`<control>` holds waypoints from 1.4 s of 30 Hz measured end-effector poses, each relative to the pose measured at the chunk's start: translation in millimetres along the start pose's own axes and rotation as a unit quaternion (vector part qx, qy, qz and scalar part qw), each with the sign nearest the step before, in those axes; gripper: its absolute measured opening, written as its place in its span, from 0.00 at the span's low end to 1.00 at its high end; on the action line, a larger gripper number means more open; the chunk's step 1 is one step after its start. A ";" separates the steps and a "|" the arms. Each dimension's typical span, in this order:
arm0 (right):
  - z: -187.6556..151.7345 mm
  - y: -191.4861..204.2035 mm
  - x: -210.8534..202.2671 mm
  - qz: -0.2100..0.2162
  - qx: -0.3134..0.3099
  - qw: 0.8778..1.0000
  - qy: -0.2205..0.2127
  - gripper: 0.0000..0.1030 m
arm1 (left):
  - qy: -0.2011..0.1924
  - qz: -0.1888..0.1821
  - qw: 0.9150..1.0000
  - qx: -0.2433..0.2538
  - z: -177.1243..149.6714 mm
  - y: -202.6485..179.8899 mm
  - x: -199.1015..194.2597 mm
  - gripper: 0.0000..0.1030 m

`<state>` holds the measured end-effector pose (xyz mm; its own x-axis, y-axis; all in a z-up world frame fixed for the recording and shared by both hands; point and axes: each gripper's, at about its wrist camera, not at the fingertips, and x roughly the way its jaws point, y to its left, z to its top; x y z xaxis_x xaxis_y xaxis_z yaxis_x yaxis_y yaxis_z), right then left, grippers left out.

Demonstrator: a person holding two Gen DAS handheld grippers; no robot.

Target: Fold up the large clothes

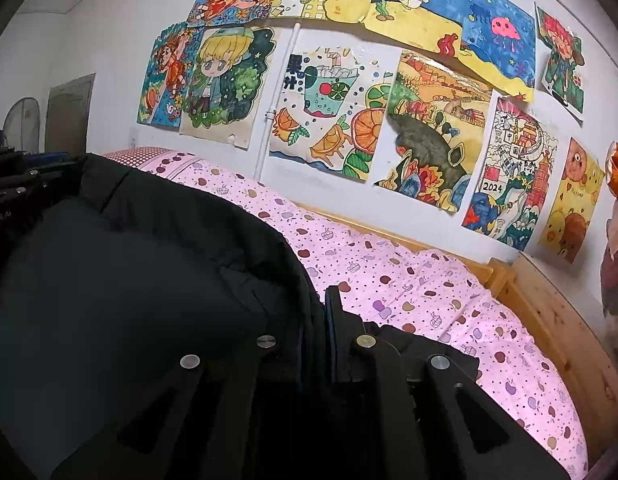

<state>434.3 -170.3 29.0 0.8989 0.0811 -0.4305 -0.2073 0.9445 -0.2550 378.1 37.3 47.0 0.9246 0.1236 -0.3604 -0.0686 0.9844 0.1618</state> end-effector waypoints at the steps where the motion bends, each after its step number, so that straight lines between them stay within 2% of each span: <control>1: 0.1 -0.5 -0.7 0.001 0.001 1.000 0.000 0.11 | -0.003 -0.004 1.000 -0.002 0.4 0.8 -1.5 0.43; 2: -0.1 -1.5 -2.1 0.002 0.004 1.000 -0.003 0.13 | -0.009 -0.007 1.000 -0.004 0.5 2.0 -4.4 0.61; 3: -0.1 -2.8 -4.6 0.001 0.006 1.000 -0.008 0.19 | -0.017 -0.007 1.000 -0.009 0.3 3.5 -8.3 0.72; 4: 0.4 -4.8 -8.0 0.002 0.010 1.000 -0.014 0.32 | -0.024 -0.008 1.000 -0.014 0.1 5.1 -11.7 0.80; 5: 1.3 -6.8 -11.3 0.003 0.012 1.000 -0.020 0.38 | -0.037 -0.015 0.999 -0.023 -0.3 7.5 -18.0 0.81; 6: 2.6 -9.3 -14.5 0.006 0.015 1.000 -0.025 0.49 | -0.041 -0.024 0.998 -0.029 0.2 9.1 -21.8 0.81; 11: 5.5 -19.5 -31.1 0.026 0.033 0.999 -0.032 0.56 | -0.016 -0.050 0.997 -0.051 -0.3 15.5 -28.7 0.88; 13: 3.7 -23.8 -37.8 0.033 0.041 0.998 -0.033 0.64 | -0.015 -0.051 0.997 -0.052 -1.9 18.2 -33.7 0.90; 15: 1.1 -27.0 -45.7 0.047 0.048 0.997 -0.034 0.68 | -0.013 -0.052 0.997 -0.046 -3.4 19.3 -39.0 0.91; 20: -8.5 -27.9 -58.7 0.096 0.055 0.994 -0.016 0.72 | -0.008 -0.069 0.997 -0.023 -18.8 22.1 -61.7 0.94; 22: -14.3 -25.6 -60.8 0.120 0.058 0.991 -0.004 0.76 | 0.002 -0.076 0.997 -0.013 -26.8 22.6 -67.1 0.95; 27: -33.5 -9.1 -53.0 0.166 0.038 0.984 0.048 0.78 | 0.047 -0.085 0.995 0.001 -49.4 23.5 -62.3 0.95; 30: -40.6 3.2 -41.7 0.159 0.012 0.985 0.070 0.78 | 0.071 -0.074 0.995 0.014 -56.4 19.1 -46.2 0.95; 33: -39.0 8.0 -32.8 0.154 0.019 0.985 0.079 0.78 | 0.085 -0.062 0.994 0.004 -57.5 18.8 -31.5 0.95; 36: -32.6 11.9 -18.3 0.146 0.028 0.985 0.091 0.78 | 0.090 -0.048 0.995 -0.003 -53.1 16.4 -21.1 0.95; 42: -24.5 20.3 4.1 0.131 0.024 0.986 0.098 0.78 | 0.094 -0.014 0.995 0.024 -48.0 5.9 -0.5 0.97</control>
<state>424.3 -158.6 0.8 0.7243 0.2651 -0.6365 -0.3997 0.9136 -0.0744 359.2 49.0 4.0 0.8390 0.1223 -0.5302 -0.0223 0.9813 0.1912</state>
